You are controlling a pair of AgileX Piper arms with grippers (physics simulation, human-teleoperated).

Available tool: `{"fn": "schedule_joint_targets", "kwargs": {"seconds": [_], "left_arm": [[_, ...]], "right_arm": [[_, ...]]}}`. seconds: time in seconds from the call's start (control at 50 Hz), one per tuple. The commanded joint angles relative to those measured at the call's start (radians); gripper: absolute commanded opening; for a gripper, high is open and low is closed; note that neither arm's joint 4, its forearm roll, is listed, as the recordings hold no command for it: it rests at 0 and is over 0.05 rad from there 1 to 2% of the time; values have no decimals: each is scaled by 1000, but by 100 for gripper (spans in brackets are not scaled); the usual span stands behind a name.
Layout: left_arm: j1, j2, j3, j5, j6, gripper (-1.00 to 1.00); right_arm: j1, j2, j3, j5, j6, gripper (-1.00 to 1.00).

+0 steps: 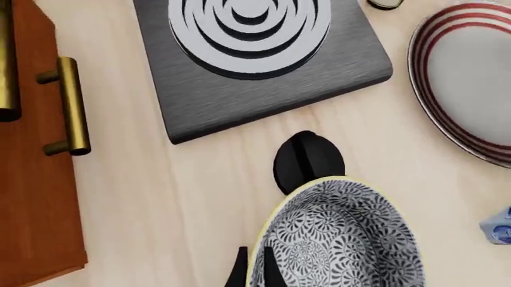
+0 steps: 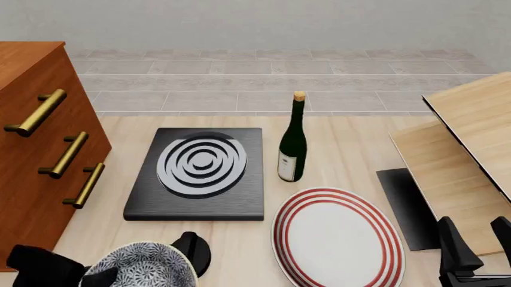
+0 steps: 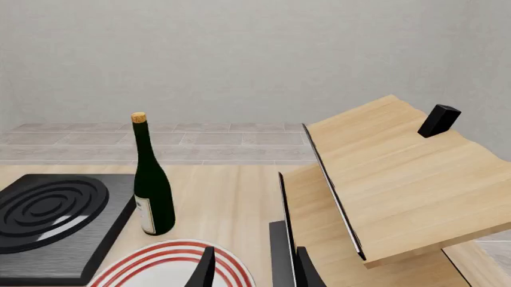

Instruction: Put the bowl on the top of the cabinet.

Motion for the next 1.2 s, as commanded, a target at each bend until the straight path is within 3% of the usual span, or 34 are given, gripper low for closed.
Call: {"fn": "schedule_joint_targets", "kwargs": {"seconds": [0.02, 0.26, 0.44, 0.84, 0.96, 1.0, 1.04, 1.12, 1.2], "left_arm": [[-6, -84, -139, 129, 23, -100], [-8, -92, -205, 136, -39, -100], [-15, -45, -287, 78, -78, -100], [-92, 198, -446, -141, -122, -100], [-113, 269, -479, -217, -183, -100], [-134, 323, -492, -235, -150, -100], [-148, 356, -512, -262, -190, -100], [-177, 379, -530, -286, -204, -100], [-152, 436, -541, -324, -197, -100]], "right_arm": [[0, 0, 0, 0, 0, 100], [0, 0, 0, 0, 0, 100], [0, 0, 0, 0, 0, 100], [0, 0, 0, 0, 0, 100], [0, 1, 0, 0, 0, 100], [0, 0, 0, 0, 0, 100], [0, 0, 0, 0, 0, 100], [0, 0, 0, 0, 0, 100], [0, 0, 0, 0, 0, 100]]}}
